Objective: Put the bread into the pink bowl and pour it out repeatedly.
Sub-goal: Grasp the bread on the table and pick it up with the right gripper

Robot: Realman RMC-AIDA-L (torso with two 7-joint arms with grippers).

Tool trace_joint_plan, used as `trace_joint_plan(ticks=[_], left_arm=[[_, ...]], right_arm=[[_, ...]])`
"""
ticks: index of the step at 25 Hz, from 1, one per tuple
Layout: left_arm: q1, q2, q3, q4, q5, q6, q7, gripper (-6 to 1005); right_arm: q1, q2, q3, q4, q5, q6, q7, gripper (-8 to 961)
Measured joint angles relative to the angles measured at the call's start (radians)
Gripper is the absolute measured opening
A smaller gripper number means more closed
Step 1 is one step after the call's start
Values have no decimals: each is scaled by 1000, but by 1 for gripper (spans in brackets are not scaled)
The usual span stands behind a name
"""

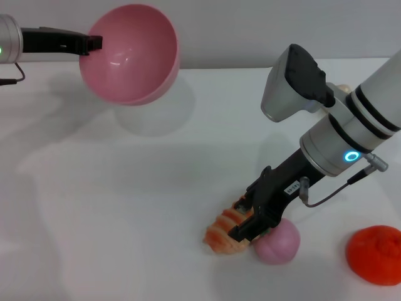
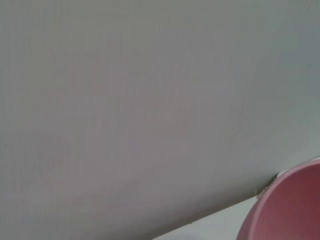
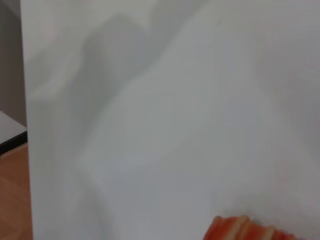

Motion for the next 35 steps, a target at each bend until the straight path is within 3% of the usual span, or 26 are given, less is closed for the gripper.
trace_joint_plan(ticks=[35], left_arm=[[3, -11, 14, -2, 1, -11, -5, 34]], right_arm=[[25, 4, -25, 145, 6, 211, -12, 628]])
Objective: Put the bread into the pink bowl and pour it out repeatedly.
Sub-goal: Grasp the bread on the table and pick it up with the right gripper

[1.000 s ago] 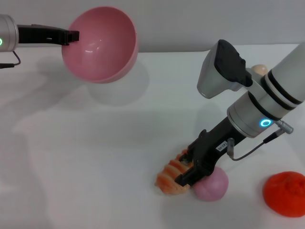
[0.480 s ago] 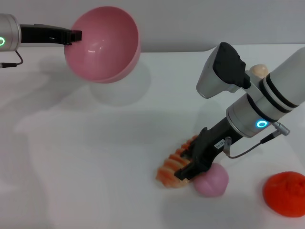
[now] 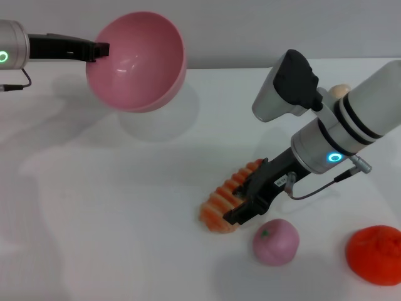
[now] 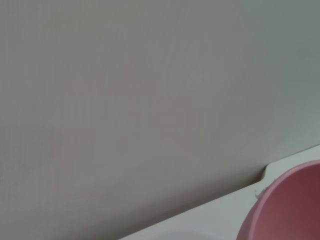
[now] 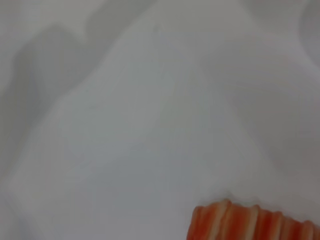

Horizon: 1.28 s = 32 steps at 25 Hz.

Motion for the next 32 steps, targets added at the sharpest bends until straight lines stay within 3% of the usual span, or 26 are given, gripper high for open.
trace_joint_plan(ticks=[5, 17, 32], left_arm=[[2, 1, 0, 0, 0, 5, 3, 34], [6, 6, 0, 1, 0, 7, 4, 34], [8, 2, 0, 3, 0, 0, 9, 34]], right_arm=[[20, 3, -9, 12, 18, -14, 1, 628], [-5, 2, -66, -128, 53, -84, 47, 627], [-63, -3, -49, -201, -61, 17, 118, 627]])
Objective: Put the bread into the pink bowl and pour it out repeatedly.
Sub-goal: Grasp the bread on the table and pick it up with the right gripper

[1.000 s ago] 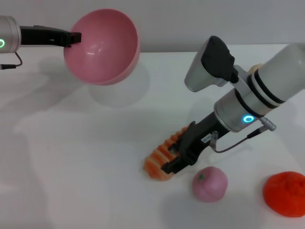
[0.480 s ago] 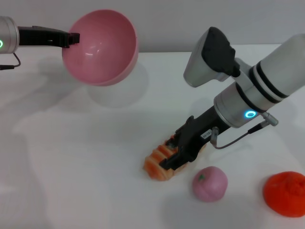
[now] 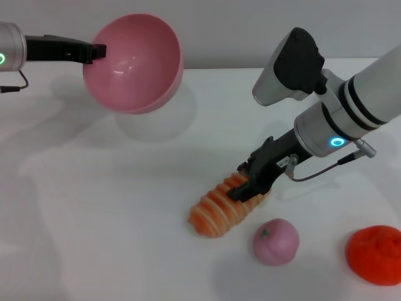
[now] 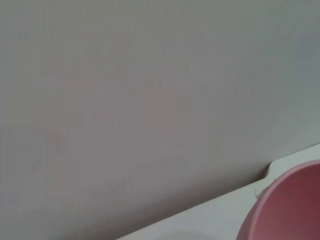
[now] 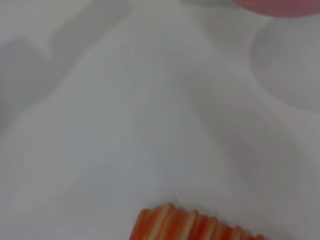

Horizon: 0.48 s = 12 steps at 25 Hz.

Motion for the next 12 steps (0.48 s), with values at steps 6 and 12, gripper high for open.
trace_joint_plan(ticks=[6, 12], left_arm=[[-1, -3, 11, -1, 1, -2, 0, 34], [0, -12, 12, 4, 1, -5, 0, 34]], right_arm=[[-2, 0, -5, 6, -10, 9, 0, 626], [-3, 0, -12, 37, -11, 35, 1, 626]])
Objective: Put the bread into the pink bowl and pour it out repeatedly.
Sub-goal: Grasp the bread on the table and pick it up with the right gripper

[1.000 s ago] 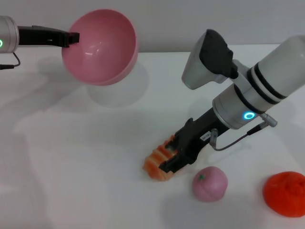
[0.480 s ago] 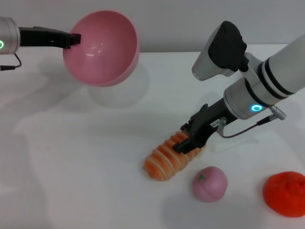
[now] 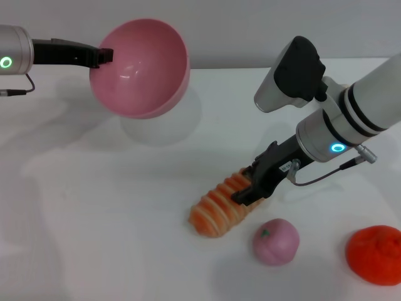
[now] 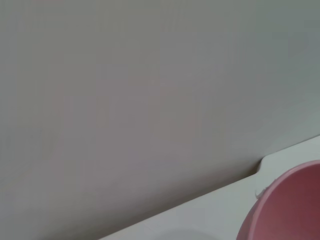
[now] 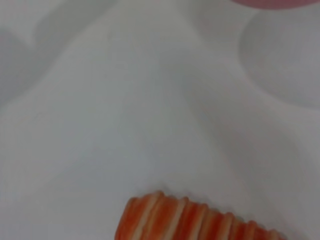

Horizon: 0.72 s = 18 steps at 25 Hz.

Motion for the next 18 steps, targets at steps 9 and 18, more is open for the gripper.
trace_joint_plan(ticks=[9, 18], left_arm=[[-3, -9, 0, 2, 0, -9, -2, 34], [-7, -13, 0, 3, 0, -17, -1, 34]], right_arm=[[3, 3, -6, 54, 1, 48, 1, 626], [11, 4, -22, 83, 7, 75, 0, 625]])
